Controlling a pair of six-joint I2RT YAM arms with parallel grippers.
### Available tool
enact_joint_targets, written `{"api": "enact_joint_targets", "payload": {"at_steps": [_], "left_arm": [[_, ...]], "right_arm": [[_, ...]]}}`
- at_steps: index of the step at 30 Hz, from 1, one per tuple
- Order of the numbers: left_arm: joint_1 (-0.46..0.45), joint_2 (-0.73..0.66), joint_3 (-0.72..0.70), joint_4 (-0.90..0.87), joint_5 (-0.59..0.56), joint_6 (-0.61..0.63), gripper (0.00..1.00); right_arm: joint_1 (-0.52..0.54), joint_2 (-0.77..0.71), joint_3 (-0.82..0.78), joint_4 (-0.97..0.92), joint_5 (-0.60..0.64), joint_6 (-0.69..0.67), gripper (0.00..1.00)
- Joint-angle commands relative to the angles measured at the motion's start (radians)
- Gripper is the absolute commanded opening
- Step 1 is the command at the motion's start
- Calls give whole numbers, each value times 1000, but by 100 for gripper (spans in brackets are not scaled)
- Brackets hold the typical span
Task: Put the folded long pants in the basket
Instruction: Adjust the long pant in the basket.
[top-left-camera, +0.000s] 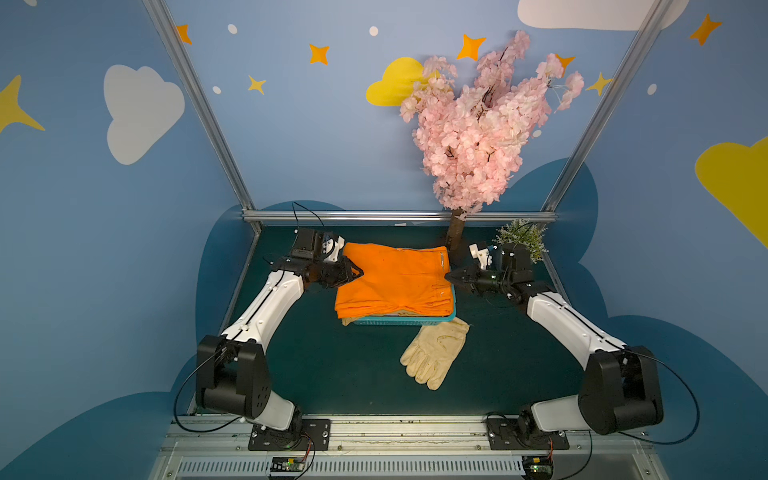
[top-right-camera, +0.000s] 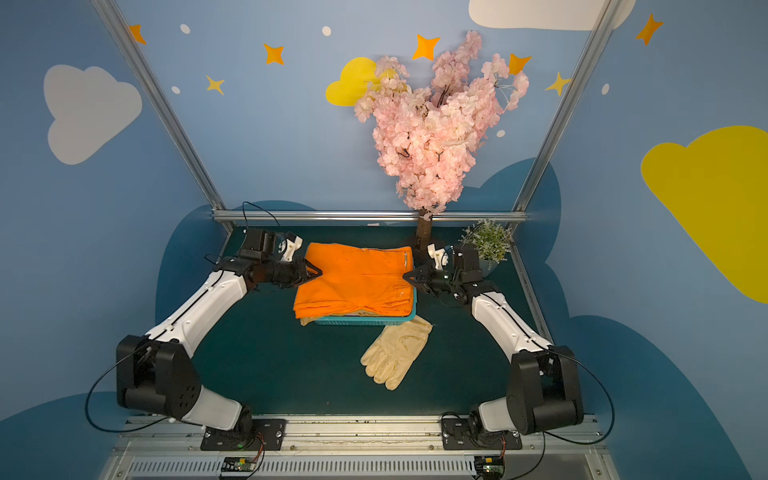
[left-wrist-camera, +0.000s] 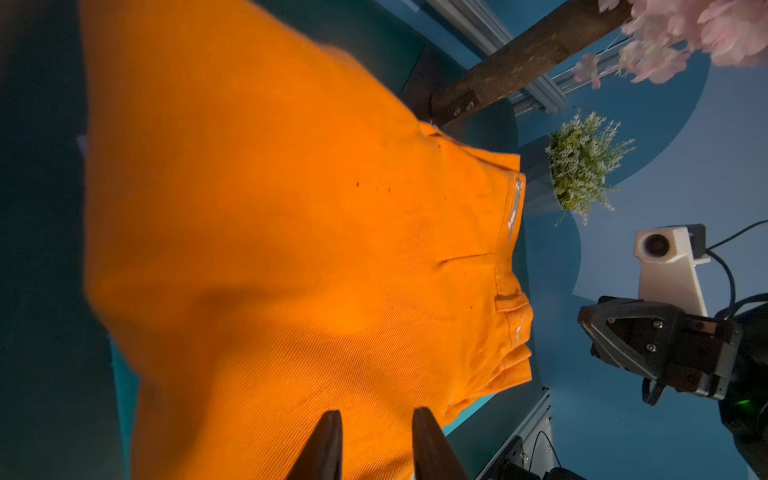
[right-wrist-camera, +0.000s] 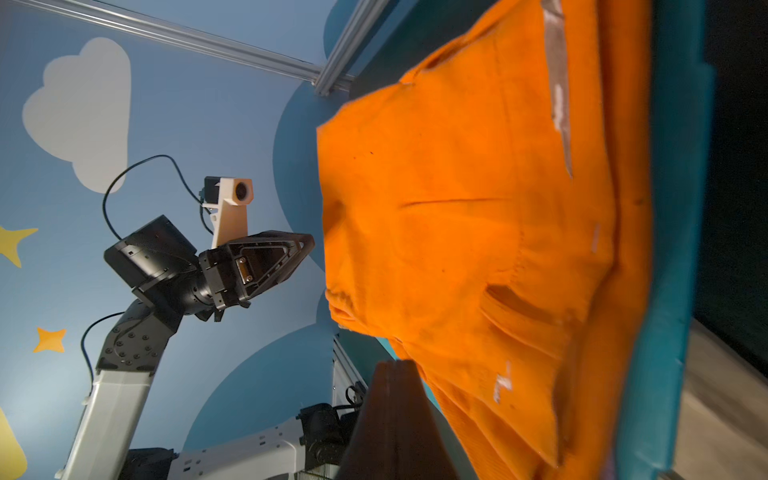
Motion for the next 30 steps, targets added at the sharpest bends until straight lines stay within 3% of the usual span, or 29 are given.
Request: {"api": "enact_joint_targets", "payload": {"at_steps": [1, 8, 13, 18, 24, 26, 30], "left_arm": [[3, 117, 78, 62, -25, -25, 32], [21, 292, 195, 144, -39, -95, 33], [32, 372, 249, 152, -52, -91, 32], [61, 396, 205, 194, -30, -97, 32], [116, 337, 116, 242, -30, -92, 36], [121, 297, 88, 209, -82, -63, 36], [120, 130, -86, 281, -165, -43, 41]], "right_arm": [[57, 107, 84, 143, 83, 90, 0], [117, 348, 232, 249, 170, 108, 0], [68, 461, 278, 290, 181, 103, 0], [-1, 549, 288, 295, 152, 128, 0], [-33, 495, 211, 346, 114, 131, 0], [-46, 447, 178, 338, 94, 114, 0], [-66, 281, 129, 155, 115, -44, 3]]}}
